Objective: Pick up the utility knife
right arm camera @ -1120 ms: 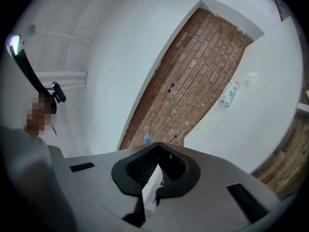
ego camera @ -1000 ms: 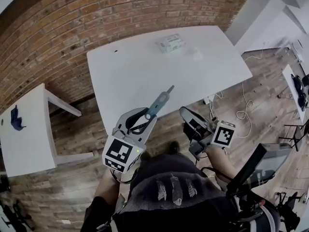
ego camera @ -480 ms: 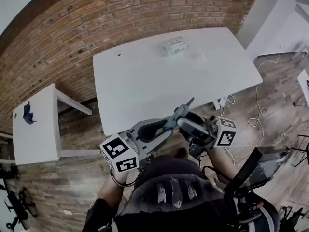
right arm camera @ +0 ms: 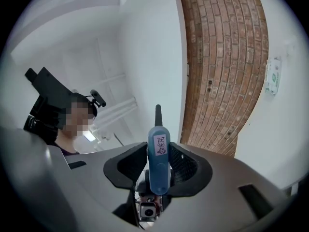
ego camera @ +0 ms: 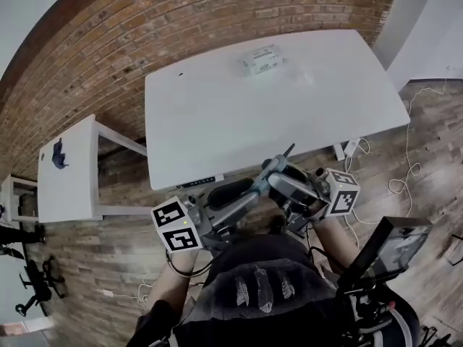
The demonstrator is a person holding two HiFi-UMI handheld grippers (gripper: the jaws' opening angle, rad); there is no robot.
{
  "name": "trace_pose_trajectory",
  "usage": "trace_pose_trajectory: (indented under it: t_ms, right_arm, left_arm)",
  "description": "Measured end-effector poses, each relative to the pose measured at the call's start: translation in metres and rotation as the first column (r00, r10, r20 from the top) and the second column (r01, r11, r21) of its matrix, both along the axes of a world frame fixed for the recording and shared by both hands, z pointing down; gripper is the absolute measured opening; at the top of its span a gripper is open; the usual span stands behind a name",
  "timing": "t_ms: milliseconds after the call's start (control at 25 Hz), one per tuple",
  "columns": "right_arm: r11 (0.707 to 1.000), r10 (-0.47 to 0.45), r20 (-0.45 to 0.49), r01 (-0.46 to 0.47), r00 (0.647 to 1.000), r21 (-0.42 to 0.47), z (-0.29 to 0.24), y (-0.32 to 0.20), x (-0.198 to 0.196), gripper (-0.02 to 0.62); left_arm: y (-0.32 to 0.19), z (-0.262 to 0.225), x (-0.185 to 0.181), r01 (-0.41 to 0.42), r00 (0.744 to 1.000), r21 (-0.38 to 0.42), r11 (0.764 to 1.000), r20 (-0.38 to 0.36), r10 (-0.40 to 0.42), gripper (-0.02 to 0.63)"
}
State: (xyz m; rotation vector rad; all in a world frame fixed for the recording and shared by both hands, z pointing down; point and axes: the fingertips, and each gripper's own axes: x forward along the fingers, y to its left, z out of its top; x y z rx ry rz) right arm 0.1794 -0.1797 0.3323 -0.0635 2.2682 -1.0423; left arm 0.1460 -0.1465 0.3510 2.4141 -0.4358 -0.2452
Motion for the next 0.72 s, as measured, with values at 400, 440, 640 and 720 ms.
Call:
trace_pose_trajectory:
  t_ms: [400, 440, 640, 720]
  right_arm:
    - [0.995, 0.072, -0.128, -0.080, 0.989, -0.064, 0.024, -0.010, 0.018, 0.146]
    - [0.994, 0.081, -0.149, -0.091, 0.986, -0.063, 0.024, -0.009, 0.018, 0.146]
    - [0.983, 0.158, -0.244, -0.176, 0.957, -0.053, 0.021, -0.002, 0.015, 0.146]
    - [0.978, 0.185, -0.261, -0.204, 0.947, -0.049, 0.018, 0.005, 0.004, 0.146]
  left_arm:
    - [-0.013, 0.014, -0.035, 0.236, 0.963, 0.056, 0.970, 0.120, -0.241, 0.187]
    - [-0.014, 0.013, -0.043, 0.271, 0.947, 0.099, 0.958, 0.152, -0.283, 0.184]
    - [-0.016, 0.002, -0.073, 0.330, 0.900, 0.232, 0.915, 0.214, -0.379, -0.003]
    - [-0.010, 0.003, -0.084, 0.314, 0.902, 0.255, 0.914, 0.219, -0.371, -0.003]
